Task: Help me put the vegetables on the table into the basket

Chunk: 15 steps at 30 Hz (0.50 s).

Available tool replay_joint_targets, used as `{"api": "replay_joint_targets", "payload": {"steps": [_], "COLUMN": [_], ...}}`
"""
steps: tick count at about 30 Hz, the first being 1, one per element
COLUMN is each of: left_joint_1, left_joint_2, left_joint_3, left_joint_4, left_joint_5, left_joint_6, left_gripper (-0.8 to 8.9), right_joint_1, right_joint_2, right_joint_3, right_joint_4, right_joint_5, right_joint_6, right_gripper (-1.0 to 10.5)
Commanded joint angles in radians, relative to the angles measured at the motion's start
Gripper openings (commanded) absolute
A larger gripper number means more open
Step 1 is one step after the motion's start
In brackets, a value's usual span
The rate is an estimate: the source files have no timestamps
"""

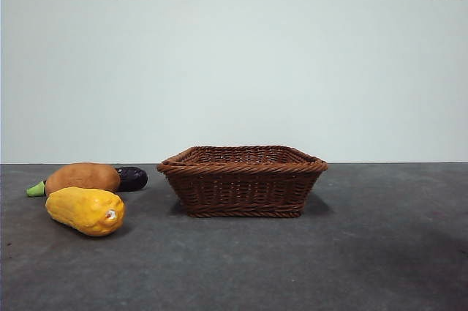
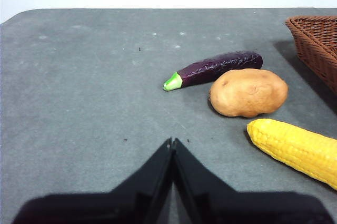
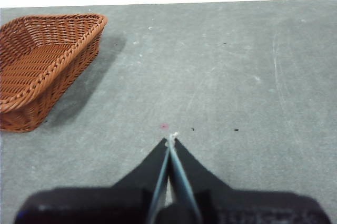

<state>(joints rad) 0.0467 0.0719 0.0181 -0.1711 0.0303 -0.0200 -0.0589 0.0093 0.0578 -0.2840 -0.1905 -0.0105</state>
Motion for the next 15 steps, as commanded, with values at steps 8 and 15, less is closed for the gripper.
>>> {"api": "replay_joint_targets", "payload": {"steps": [8, 15], "left_joint_1": [0.003, 0.003], "left_joint_2": [0.000, 0.011], "left_joint_3": [-0.011, 0.079], "left_joint_4": [0.005, -0.092], "left_joint_5": [0.004, 0.108], "left_joint_6": [-0.048, -0.191], "left_gripper": [-0.03, -0.06], "right_joint_1": [0.000, 0.000], "right_joint_2": [-0.001, 0.009], "right_joint_3": [-0.008, 0.065], "right_joint_4": [0.016, 0.058], "right_joint_5": [-0.003, -0.041], "right_joint_6": [0.167, 0.298], "right_gripper": [0.0, -0.1]}}
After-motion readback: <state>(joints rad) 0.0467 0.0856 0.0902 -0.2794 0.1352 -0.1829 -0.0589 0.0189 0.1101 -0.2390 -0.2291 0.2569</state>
